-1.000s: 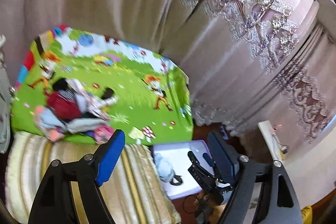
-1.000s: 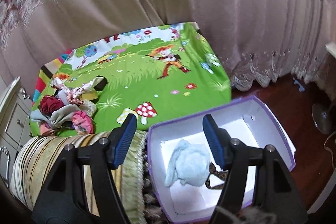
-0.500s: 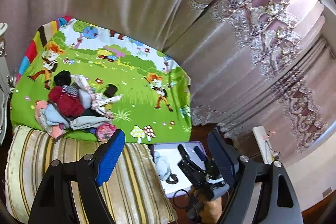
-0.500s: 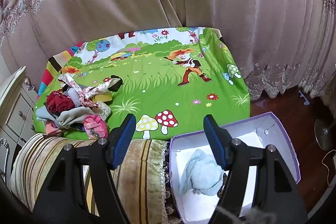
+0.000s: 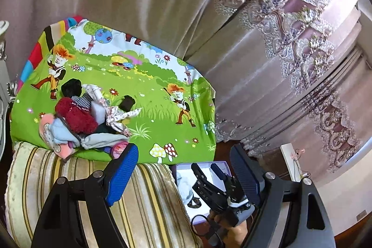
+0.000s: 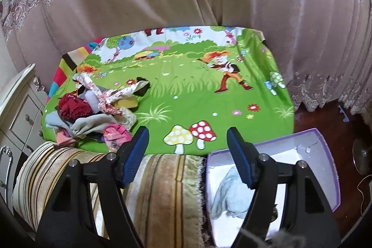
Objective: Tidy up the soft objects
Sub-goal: 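Move both tools back over the pile of soft items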
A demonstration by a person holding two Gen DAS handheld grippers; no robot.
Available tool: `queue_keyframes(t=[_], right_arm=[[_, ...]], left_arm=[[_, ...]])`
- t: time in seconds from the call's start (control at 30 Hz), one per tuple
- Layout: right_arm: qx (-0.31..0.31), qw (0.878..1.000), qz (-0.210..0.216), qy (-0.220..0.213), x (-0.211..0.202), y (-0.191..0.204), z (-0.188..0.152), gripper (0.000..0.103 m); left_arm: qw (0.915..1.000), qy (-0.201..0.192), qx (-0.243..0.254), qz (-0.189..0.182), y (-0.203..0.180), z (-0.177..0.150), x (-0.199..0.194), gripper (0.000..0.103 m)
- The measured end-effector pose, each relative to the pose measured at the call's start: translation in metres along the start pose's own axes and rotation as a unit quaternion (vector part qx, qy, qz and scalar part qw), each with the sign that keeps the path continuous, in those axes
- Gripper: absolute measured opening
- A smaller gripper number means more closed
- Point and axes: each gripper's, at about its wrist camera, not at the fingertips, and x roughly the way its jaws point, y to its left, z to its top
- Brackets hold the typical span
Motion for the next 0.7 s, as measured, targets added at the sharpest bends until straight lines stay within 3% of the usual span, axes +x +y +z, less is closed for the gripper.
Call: queue_keyframes(t=[0.1,0.23,0.4,0.6,0.7], right_arm=[[-0.008,1.000,0.013,0.011,0.010,0.013,0.000,0.073],[-0.023,0.999,0.041,0.021,0.023,0.035,0.002,0.074],[-0.039,0.996,0.065,0.041,0.040,0.058,0.002,0.074],[-0.063,0.994,0.068,0.054,0.057,0.079,0.005,0.074],[-0.065,0.993,0.077,0.062,0.067,0.086,0.007,0.074]], left_arm=[[0.9987,-0.034,-0.006,0.038,0.038,0.005,0.006,0.082],[0.9939,-0.045,-0.047,0.089,0.104,0.010,0.024,0.082],[0.9855,-0.052,-0.058,0.151,0.168,0.009,0.042,0.082],[0.9800,-0.043,-0.020,0.193,0.198,0.005,0.060,0.082],[0.9829,-0.026,0.007,0.182,0.196,0.005,0.072,0.082]])
